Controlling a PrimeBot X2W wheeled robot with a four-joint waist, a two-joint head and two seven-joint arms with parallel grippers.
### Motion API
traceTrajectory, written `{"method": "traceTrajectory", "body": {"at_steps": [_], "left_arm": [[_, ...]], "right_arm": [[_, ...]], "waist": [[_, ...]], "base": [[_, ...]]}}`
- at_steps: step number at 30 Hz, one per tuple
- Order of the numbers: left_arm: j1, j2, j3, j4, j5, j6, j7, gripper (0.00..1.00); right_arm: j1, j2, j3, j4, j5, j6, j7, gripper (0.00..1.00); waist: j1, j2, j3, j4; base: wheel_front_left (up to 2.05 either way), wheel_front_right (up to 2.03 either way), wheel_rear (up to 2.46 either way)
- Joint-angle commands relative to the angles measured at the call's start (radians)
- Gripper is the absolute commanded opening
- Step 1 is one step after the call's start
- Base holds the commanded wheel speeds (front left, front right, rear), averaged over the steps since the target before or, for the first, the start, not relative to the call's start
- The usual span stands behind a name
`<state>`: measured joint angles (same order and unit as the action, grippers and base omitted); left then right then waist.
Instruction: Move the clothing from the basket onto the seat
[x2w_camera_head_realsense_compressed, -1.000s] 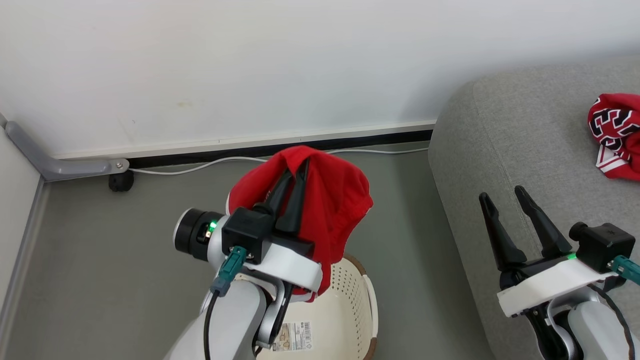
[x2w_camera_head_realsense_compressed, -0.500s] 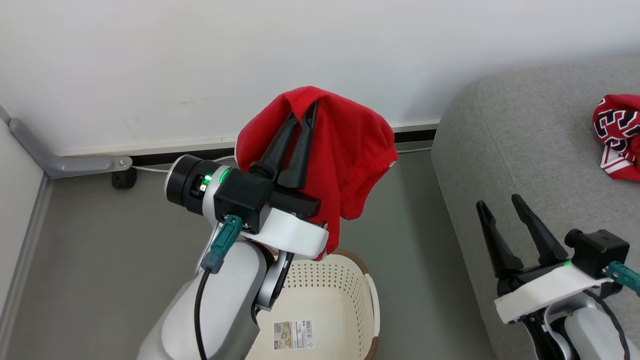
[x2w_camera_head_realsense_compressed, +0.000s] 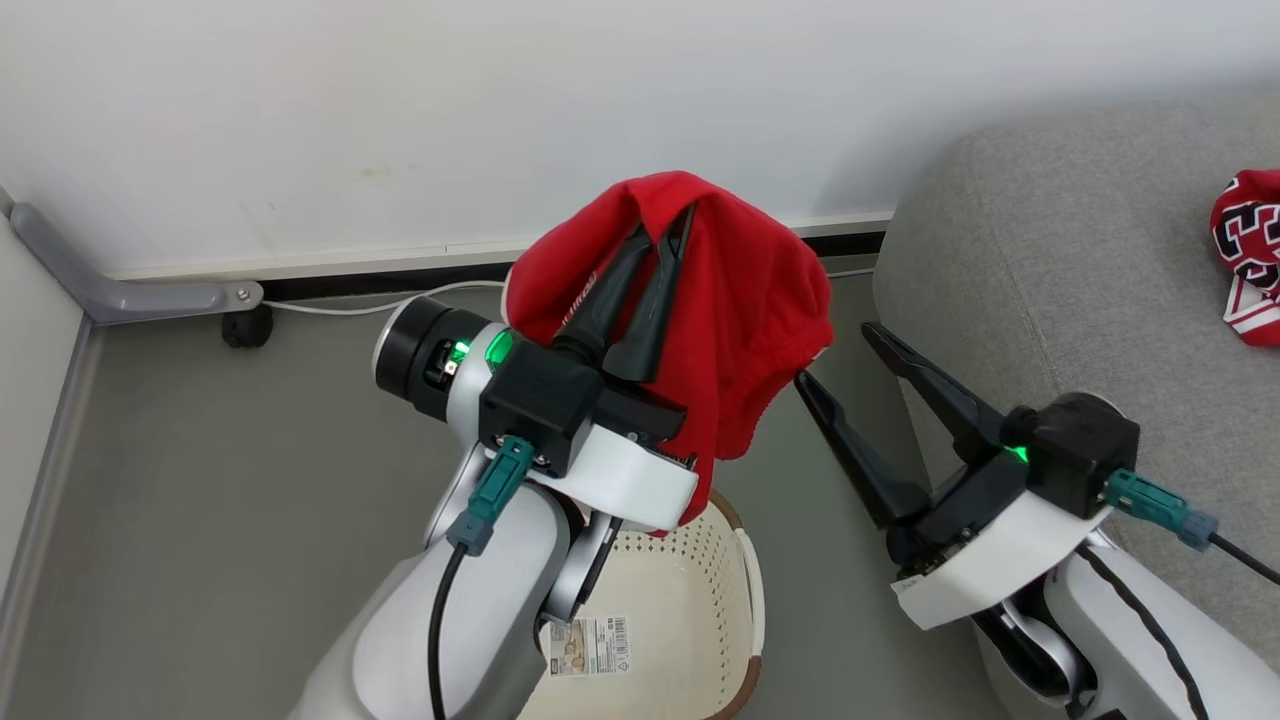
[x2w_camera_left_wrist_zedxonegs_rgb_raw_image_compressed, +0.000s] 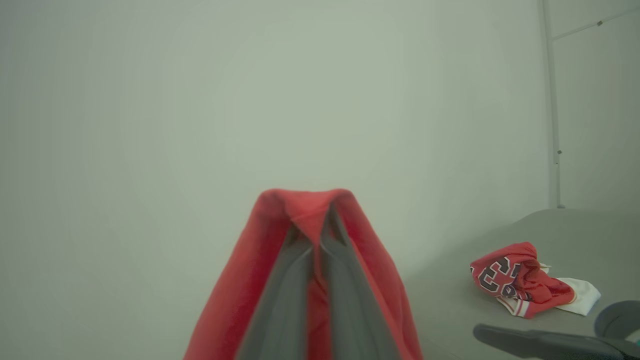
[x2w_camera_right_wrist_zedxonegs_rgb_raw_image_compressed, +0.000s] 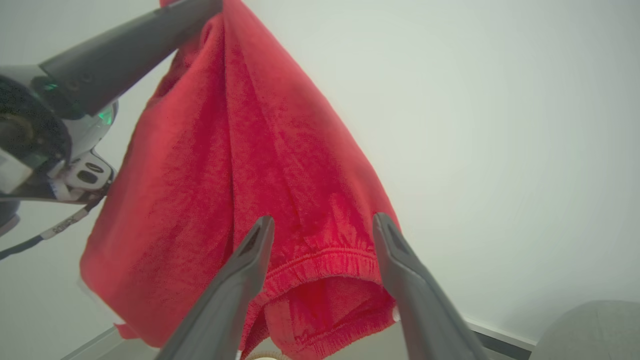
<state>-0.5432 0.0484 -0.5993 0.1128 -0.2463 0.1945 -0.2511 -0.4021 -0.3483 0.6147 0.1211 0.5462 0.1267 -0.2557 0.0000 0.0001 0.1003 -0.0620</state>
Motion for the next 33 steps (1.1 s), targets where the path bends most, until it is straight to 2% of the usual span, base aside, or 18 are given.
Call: {"method": "traceTrajectory", "body": {"at_steps": [1,9,16,24,32,33], "left_arm": [[-0.052,0.008,0.022,-0.027,0.004,0.001,-0.004,0.00],[-0.064,0.004,-0.033,-0.011,-0.010,0.008,-0.007,0.00],[-0.081,0.002,-0.089,-0.004,-0.038,0.027,-0.009,0.00],[-0.114,0.002,-0.152,-0.012,-0.070,0.050,-0.010,0.00],[-0.146,0.002,-0.210,-0.030,-0.097,0.071,-0.011,0.00],[-0.148,0.002,-0.215,-0.031,-0.100,0.074,-0.011,0.00]], "right_arm": [[-0.049,-0.029,0.050,-0.037,-0.003,0.004,-0.006,1.00],[-0.235,-0.140,0.233,-0.058,-0.017,0.004,-0.006,1.00],[-0.347,-0.205,0.304,-0.059,-0.019,0.004,-0.006,1.00],[-0.395,-0.201,0.395,0.020,0.000,0.004,-0.006,1.00],[-0.431,-0.142,0.472,0.135,0.052,0.004,-0.006,1.00],[-0.434,-0.135,0.472,0.143,0.057,0.004,-0.006,0.45]], "waist": [[0.0000,-0.0001,0.006,0.003],[0.0000,-0.0001,0.024,0.019],[0.0000,-0.0001,0.033,0.032],[0.0000,-0.0001,0.039,0.054],[0.0000,-0.0001,0.051,0.083],[0.0000,-0.0001,0.052,0.086]], "base": [[0.00,0.00,0.00],[0.00,0.00,0.00],[0.00,0.00,0.00],[0.00,0.00,0.00],[0.00,0.00,0.00],[0.00,0.00,0.00]]}}
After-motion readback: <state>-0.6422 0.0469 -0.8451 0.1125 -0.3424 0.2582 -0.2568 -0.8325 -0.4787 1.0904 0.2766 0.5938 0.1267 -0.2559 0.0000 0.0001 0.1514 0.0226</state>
